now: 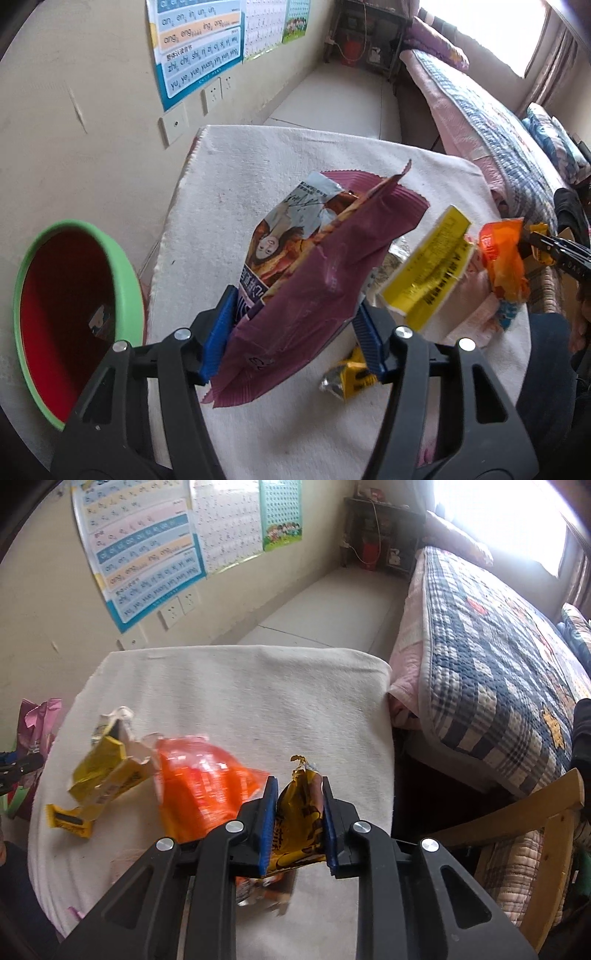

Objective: Collect trash
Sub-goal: 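Carry the pink bag and gold wrapper to the red bin and open both tools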

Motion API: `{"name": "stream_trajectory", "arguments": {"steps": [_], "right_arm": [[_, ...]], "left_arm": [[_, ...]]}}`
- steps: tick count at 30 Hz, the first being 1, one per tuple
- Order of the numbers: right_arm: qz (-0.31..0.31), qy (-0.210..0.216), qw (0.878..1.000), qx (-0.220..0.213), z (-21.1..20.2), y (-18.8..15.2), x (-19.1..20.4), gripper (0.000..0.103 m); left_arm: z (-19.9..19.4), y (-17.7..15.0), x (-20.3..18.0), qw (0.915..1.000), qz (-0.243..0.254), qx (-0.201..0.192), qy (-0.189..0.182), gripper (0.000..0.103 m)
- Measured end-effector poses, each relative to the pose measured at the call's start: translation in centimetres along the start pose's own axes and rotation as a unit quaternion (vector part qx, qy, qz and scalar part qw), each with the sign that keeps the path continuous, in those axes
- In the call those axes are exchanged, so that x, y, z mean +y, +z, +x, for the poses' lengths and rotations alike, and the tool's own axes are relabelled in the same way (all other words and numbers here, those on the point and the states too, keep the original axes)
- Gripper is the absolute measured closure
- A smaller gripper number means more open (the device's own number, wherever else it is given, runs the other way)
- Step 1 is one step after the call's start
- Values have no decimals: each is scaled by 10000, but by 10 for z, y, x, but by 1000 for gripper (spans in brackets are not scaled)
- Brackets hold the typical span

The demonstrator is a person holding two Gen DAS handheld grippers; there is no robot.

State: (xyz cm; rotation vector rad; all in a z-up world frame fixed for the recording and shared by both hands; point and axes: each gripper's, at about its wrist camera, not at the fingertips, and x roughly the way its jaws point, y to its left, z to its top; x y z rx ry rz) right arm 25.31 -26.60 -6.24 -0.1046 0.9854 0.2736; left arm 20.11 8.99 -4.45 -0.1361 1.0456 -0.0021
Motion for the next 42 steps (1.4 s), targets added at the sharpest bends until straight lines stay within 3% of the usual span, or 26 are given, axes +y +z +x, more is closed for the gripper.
{"name": "stream_trajectory", "arguments": {"steps": [11, 23, 42], "right_arm": [[-320, 222, 9991, -163, -29, -9, 48, 81], [-991, 719, 9918, -374, -48, -3, 137, 81], [-2076, 2049, 9560, -302, -30, 19, 333, 81]], "left_arm": [[-43, -36, 23, 9987, -437, -269, -44, 45], [-79, -59, 76, 9938, -959, -559, 108, 45], [-129, -87, 202, 9722, -2006, -1012, 660, 45]]}}
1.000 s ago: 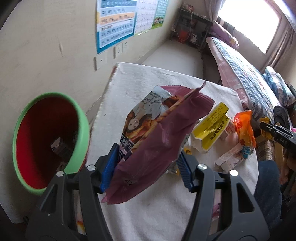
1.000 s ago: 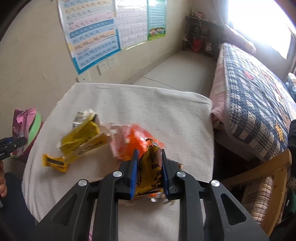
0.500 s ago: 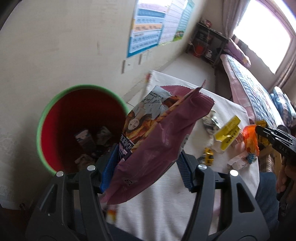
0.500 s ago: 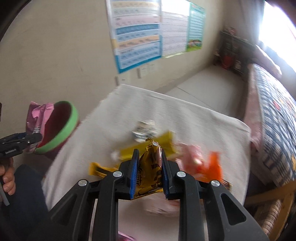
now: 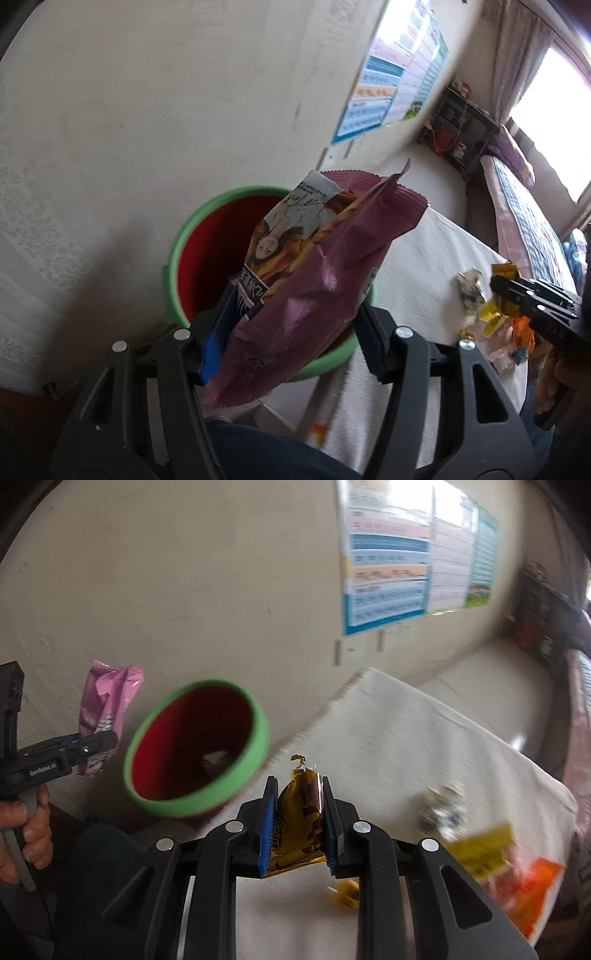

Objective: Collect trash
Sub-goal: 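Carry the pink bag and gold wrapper to the red bin and open both tools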

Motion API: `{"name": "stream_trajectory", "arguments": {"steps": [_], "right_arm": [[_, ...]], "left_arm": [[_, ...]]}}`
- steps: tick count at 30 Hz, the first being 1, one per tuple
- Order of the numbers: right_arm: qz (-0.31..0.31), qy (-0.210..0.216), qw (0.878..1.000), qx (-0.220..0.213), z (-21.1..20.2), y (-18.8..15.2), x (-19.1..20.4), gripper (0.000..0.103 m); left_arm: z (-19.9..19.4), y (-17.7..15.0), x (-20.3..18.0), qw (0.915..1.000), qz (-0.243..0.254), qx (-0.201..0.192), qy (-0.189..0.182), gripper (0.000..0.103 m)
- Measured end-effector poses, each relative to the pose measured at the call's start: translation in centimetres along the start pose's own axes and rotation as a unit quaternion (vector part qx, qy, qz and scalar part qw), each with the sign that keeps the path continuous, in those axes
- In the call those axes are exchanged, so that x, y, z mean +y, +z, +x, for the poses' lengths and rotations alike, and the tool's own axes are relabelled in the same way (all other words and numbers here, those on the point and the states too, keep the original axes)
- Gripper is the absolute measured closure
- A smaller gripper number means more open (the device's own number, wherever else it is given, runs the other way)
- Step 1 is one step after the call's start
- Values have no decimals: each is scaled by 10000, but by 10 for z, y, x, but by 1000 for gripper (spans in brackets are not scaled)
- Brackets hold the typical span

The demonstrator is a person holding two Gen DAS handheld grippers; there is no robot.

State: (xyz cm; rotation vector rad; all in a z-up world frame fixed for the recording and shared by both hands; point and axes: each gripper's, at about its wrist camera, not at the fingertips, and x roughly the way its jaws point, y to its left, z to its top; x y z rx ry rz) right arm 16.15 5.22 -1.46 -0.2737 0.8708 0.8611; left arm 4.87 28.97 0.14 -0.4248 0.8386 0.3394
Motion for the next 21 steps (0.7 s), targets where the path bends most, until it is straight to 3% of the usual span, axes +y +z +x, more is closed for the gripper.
{"name": "stream_trajectory", "arguments": {"steps": [11, 21], "right_arm": [[-587, 627, 9963, 16, 54, 47, 74, 81], [-823, 812, 9930, 223, 96, 65, 91, 79]], "left_arm": [[7, 4, 43, 9992, -372, -49, -115, 44], [20, 4, 57, 9984, -508, 5, -260, 43]]}}
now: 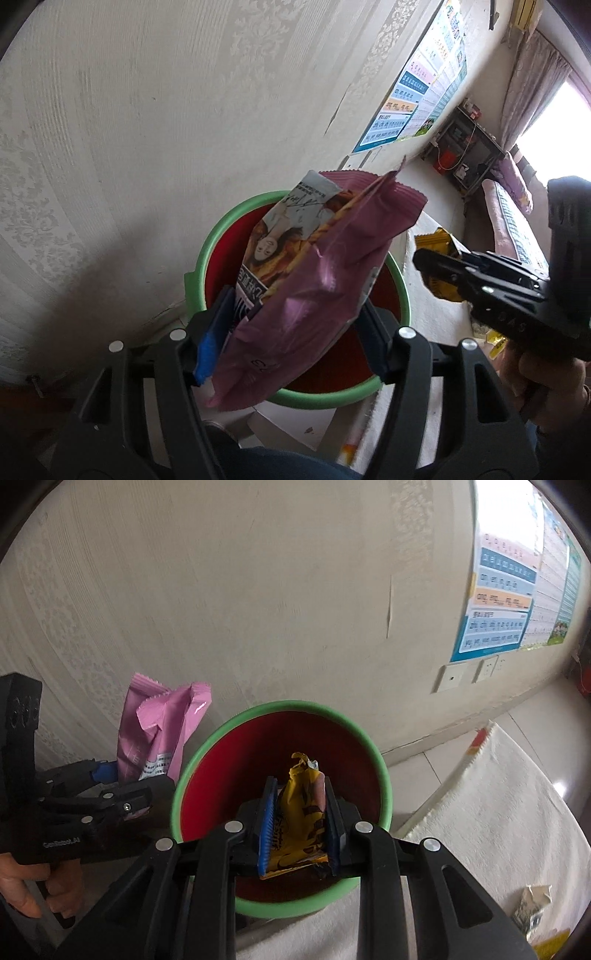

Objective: Collect trash
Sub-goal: 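Carry the pink bag and gold wrapper to the red bin and open both tools, then move both tools back over the table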

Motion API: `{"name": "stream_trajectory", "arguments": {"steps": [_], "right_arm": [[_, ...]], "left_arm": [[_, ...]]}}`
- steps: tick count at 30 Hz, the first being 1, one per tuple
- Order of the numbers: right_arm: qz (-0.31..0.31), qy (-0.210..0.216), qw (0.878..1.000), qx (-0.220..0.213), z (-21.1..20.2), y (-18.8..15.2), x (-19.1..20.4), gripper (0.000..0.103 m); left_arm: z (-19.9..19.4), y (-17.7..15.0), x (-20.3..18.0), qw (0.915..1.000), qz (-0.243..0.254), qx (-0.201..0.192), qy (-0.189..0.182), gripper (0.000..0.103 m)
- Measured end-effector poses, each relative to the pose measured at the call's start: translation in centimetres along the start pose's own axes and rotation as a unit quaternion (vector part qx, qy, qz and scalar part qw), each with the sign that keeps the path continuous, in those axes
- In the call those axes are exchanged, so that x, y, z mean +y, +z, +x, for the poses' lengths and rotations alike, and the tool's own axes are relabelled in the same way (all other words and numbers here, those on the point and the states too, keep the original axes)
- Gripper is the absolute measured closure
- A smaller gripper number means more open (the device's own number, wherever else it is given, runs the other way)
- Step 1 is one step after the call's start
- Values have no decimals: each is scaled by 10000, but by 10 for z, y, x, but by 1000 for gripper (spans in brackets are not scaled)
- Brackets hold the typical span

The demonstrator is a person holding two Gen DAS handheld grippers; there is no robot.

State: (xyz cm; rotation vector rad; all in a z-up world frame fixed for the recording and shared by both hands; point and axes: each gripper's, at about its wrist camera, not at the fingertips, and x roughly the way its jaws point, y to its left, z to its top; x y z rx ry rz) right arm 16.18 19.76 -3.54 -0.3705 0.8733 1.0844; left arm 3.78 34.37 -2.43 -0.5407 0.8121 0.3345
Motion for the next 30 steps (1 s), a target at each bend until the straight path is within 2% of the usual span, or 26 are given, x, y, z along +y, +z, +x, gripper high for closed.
{"name": "stream_trajectory", "arguments": {"steps": [4, 8, 12, 16, 21, 30], "right_arm": [[-10, 19, 9999, 105, 11, 2, -3, 74], [69, 57, 9998, 166, 19, 2, -7, 65], [136, 36, 9998, 104, 17, 2, -8, 35], [203, 6, 9998, 54, 16, 5, -9, 27], [251, -72, 9996, -73, 3, 7, -12, 16], [525, -378, 9977, -211, -34, -14, -29, 8]], "left_arm": [[5, 0, 3, 10000, -28, 17, -54, 42], [8, -2, 5, 10000, 39, 35, -40, 33], [9, -6, 11, 10000, -15, 38, -27, 18], [6, -10, 15, 10000, -62, 36, -30, 16], [-1, -11, 14, 10000, -62, -41, 6, 6], [-8, -11, -12, 9999, 97, -55, 111, 5]]}}
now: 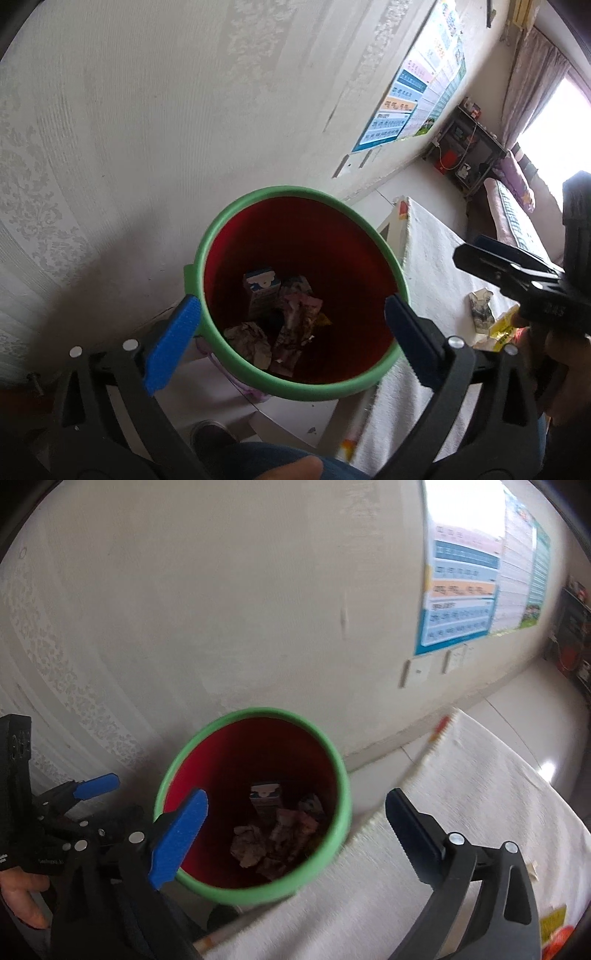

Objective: Collect trash
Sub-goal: 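Move both tools back over the table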

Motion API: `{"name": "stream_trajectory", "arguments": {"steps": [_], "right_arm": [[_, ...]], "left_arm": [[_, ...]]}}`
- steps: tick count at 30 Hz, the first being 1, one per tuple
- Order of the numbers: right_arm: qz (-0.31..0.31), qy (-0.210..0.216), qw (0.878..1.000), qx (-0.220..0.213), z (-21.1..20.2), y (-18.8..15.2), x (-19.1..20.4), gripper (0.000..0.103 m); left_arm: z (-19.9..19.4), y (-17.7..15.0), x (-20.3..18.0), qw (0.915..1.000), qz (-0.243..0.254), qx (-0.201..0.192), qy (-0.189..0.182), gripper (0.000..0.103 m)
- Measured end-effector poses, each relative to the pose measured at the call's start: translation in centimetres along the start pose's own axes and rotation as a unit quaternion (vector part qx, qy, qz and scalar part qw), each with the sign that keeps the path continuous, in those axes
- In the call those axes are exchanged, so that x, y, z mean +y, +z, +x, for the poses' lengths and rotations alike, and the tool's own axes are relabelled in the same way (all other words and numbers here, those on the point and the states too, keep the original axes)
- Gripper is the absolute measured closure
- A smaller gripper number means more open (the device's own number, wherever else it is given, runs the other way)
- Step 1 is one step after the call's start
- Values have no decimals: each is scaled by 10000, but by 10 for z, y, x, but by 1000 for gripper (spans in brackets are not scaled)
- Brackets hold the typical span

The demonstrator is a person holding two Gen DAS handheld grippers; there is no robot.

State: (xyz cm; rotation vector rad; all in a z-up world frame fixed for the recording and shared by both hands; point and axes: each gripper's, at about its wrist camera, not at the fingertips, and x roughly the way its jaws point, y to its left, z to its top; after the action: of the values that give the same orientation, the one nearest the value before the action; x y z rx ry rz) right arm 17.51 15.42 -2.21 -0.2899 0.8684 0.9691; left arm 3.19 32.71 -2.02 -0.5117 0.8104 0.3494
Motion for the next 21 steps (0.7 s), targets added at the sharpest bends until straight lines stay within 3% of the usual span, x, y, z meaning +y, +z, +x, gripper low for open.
{"name": "stream_trajectory", "arguments": {"steps": [12, 21], "right_arm": [[681, -574, 9960, -74, -65, -61, -59, 8], [1229, -1075, 9865, -158, -120, -117, -121, 8]], "left_arm": [[-2, -18, -83, 9975, 593, 110, -357, 5], [9, -43, -157, 9930, 1022, 309, -498, 5]]}}
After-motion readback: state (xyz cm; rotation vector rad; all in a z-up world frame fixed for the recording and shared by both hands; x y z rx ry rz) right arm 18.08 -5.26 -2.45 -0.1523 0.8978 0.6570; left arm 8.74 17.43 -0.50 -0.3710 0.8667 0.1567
